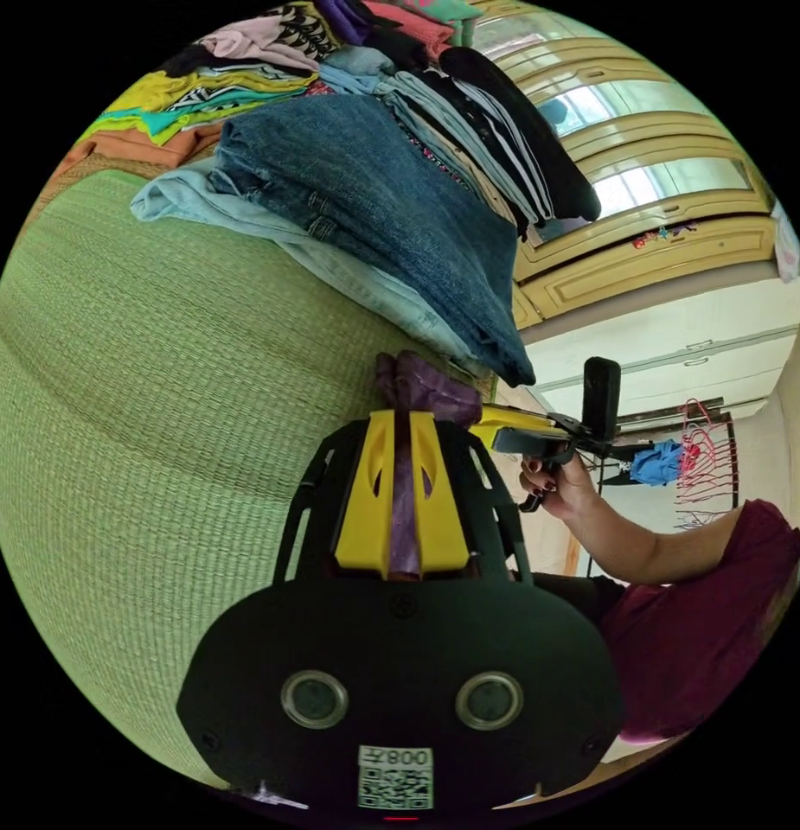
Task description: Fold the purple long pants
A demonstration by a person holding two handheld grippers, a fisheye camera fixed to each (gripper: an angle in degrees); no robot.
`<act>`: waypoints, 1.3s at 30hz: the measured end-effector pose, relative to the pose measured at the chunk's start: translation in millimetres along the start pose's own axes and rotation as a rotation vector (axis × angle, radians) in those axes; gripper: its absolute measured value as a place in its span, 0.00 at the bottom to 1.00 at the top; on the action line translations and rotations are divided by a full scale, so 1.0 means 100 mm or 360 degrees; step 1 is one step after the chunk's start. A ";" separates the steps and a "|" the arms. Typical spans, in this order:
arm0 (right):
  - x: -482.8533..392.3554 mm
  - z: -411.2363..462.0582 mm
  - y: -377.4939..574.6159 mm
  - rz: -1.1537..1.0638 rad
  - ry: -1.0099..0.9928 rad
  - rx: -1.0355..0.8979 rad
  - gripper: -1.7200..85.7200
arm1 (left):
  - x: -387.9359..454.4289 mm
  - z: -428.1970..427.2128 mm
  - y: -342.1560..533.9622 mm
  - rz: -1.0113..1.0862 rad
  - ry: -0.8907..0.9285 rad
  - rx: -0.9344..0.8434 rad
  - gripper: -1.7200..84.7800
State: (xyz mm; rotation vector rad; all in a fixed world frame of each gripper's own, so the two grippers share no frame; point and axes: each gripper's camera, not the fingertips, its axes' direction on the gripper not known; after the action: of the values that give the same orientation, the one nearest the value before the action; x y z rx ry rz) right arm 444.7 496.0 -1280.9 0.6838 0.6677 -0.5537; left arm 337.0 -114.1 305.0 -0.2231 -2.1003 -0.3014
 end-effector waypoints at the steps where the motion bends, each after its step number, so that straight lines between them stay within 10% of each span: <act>1: 0.04 -0.02 0.01 0.0001 -0.0022 -0.0002 0.13 | 0.06 -0.10 0.00 0.0013 0.0042 0.0041 0.06; 23: 0.39 -0.32 -0.01 -0.0231 -0.1428 0.0163 0.14 | 0.88 -1.35 0.59 0.0349 0.0484 0.0092 0.05; 39: -0.84 -0.48 -0.19 -0.0302 -0.1101 0.0160 0.05 | 0.44 -1.03 0.97 0.0227 0.0055 0.0067 0.05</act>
State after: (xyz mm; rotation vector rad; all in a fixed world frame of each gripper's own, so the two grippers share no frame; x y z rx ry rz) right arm 359.1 538.2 -1256.5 0.4762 0.0538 -0.9444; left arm 424.5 -50.9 406.4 -0.3385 -2.0423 -0.1742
